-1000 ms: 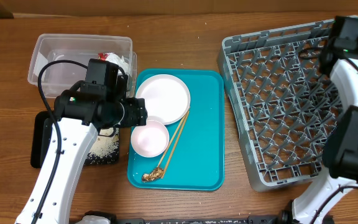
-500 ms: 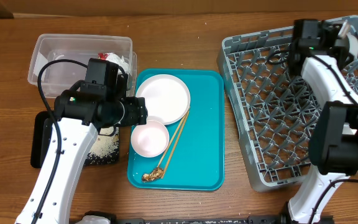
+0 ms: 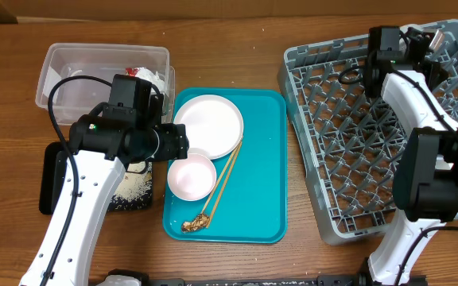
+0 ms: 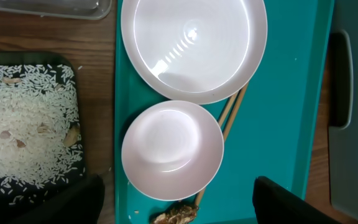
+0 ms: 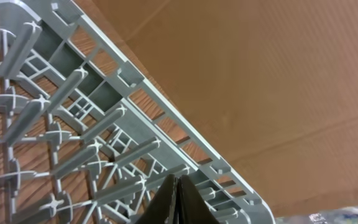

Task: Sort waste into correct bins and load items into the dishwasher
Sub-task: 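Move right gripper back over the teal tray toward the pink bowl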

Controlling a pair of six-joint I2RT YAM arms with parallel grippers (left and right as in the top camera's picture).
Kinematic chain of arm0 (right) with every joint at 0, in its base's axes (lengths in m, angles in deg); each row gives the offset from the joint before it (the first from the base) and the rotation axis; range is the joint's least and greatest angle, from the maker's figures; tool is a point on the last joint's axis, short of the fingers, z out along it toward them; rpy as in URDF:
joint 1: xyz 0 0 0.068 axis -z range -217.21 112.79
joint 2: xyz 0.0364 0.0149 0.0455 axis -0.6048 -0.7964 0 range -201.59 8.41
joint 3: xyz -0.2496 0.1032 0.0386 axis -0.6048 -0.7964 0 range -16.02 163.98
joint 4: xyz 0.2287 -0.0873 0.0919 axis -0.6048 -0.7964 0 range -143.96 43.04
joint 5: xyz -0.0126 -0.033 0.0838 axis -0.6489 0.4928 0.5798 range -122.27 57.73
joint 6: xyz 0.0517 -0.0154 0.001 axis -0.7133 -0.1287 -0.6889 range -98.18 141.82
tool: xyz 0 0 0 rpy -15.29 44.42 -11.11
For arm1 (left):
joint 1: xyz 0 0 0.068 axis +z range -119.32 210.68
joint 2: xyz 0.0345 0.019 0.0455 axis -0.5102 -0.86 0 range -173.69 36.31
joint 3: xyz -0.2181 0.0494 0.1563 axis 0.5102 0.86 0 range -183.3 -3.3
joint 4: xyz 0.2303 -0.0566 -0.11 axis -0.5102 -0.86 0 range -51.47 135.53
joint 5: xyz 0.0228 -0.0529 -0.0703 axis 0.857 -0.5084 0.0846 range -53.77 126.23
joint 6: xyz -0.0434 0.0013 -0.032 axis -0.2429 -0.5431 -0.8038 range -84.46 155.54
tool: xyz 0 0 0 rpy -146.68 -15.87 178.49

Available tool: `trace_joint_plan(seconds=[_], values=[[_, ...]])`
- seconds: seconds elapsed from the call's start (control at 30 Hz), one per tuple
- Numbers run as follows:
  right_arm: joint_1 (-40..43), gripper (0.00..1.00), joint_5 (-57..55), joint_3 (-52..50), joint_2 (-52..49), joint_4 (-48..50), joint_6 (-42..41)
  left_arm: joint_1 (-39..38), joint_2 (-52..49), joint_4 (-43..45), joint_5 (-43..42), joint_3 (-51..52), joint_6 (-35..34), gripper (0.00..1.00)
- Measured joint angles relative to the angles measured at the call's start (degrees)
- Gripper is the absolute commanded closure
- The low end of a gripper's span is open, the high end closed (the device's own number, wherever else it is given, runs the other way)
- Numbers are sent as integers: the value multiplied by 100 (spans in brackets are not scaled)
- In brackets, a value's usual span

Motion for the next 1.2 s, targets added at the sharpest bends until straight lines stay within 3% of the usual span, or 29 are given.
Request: trace_joint_plan(seconds=[0.17, 0.5, 0.67, 0.83, 1.1, 1.2], values=[[0, 81, -31, 0, 0, 42, -24, 0, 0, 2, 0, 0, 0, 22], [44, 69, 1421, 0, 363, -44, -92, 0, 0, 0, 0, 0, 0, 22], [105, 37, 2243, 7, 1272, -509, -149, 0, 0, 4, 2, 0, 0, 21], [63, 25, 3947, 11, 1884, -1572, -184, 0, 0, 0, 0, 0, 0, 21], [-310, 20, 7750, 11, 2028, -2892, -212, 0, 0, -227, 136, 0, -63, 19], [-721, 20, 8452, 11, 2028, -3257, -212, 0, 0, -466, 374, 0, -264, 18]])
